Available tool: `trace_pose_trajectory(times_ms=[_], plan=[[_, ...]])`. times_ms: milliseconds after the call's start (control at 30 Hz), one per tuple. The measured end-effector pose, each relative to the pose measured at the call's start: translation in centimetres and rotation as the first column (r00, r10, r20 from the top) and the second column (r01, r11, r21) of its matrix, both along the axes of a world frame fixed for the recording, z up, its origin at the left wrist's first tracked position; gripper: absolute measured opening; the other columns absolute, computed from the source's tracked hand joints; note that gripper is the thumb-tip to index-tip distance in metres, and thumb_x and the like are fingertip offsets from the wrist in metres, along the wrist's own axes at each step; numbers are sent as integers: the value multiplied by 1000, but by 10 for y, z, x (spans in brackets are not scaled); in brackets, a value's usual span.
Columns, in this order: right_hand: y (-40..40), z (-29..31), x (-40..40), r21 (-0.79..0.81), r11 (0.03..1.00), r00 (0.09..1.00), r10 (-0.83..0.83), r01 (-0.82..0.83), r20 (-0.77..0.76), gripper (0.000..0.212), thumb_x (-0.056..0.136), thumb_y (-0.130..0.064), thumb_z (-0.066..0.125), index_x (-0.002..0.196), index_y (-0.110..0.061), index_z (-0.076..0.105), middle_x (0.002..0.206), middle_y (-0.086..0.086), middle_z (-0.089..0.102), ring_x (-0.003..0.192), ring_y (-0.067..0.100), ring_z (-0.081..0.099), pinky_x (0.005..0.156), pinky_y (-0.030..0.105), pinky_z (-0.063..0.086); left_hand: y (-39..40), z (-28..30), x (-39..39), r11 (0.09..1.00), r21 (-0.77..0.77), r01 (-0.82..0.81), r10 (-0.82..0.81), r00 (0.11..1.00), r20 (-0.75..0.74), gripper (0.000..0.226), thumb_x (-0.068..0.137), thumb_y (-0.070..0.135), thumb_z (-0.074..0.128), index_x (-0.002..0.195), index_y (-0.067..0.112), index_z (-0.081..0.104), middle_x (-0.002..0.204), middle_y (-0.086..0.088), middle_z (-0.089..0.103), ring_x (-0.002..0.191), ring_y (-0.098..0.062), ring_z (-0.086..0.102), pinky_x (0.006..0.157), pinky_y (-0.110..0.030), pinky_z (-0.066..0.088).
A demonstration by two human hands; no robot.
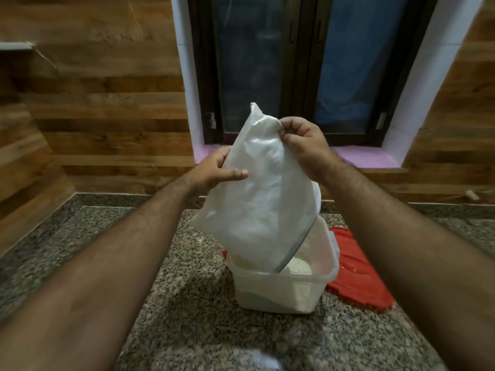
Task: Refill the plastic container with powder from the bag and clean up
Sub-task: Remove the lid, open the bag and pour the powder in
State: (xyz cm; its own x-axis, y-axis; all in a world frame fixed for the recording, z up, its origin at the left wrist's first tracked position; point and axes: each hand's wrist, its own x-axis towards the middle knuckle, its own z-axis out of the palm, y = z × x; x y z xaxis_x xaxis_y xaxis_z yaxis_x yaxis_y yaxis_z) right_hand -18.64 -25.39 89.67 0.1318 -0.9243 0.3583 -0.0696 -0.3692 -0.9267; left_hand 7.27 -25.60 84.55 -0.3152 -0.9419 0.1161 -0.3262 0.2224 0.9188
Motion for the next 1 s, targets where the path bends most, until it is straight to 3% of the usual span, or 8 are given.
trace_pose_trajectory(times_ms=[67,233,400,533,600,700,867,1000], plan=[[-6,9,9,-53,998,998,-39,36,-56,22,103,1,60,119,-3,75,109,14,77,89,15,74,81,34,67,-5,-1,2,1000,-8,-18,17,994,-103,53,85,30,84,134,16,68,121,-3,80,110,-25,79,94,-45,66],[-28,15,30,-141,983,980,-141,121,-138,24,100,-9,71,122,-17,75,113,1,76,102,13,73,91,37,66,-12,-20,22,983,42,-180,184,925,-332,46,88,29,84,127,6,74,112,-13,81,97,-31,79,89,-46,62],[-35,-13,33,-100,966,933,-257,239,-254,76,88,-34,86,155,-24,50,157,3,53,138,21,54,111,41,54,-7,-33,63,952,166,-259,307,795,-523,57,87,29,84,136,3,71,130,-23,75,107,-39,76,94,-55,63],[-41,-45,43,215,948,968,-210,237,-139,115,76,-54,93,165,-19,30,164,7,40,144,27,47,115,51,48,0,-41,108,922,241,-303,386,680,-623,55,97,27,78,144,0,66,143,-27,68,126,-46,69,105,-63,58],[-46,-61,56,374,927,999,10,9,-48,103,73,-60,92,153,-12,50,153,8,58,134,29,61,112,55,51,8,-46,128,909,273,-316,417,659,-625,59,98,34,76,147,4,64,145,-24,68,133,-47,66,107,-63,56],[-37,-83,95,498,844,977,211,-198,32,60,86,-47,83,130,-9,71,130,14,76,119,37,74,106,60,56,21,-64,159,869,361,-337,494,635,-595,48,107,37,65,148,13,64,141,-16,72,130,-42,70,101,-60,59],[-18,-140,177,641,760,991,131,-107,9,18,98,-13,70,115,-7,73,112,15,78,99,32,78,91,49,64,44,-121,224,766,531,-363,615,654,-440,46,107,40,64,149,24,62,137,-9,76,123,-36,75,97,-58,62],[-5,-205,225,711,699,993,19,69,-115,20,94,-9,68,113,-8,71,101,14,74,83,26,70,68,34,58,48,-192,269,638,640,-429,685,696,-217,56,101,47,70,147,17,64,139,-13,75,123,-36,74,112,-60,54]])
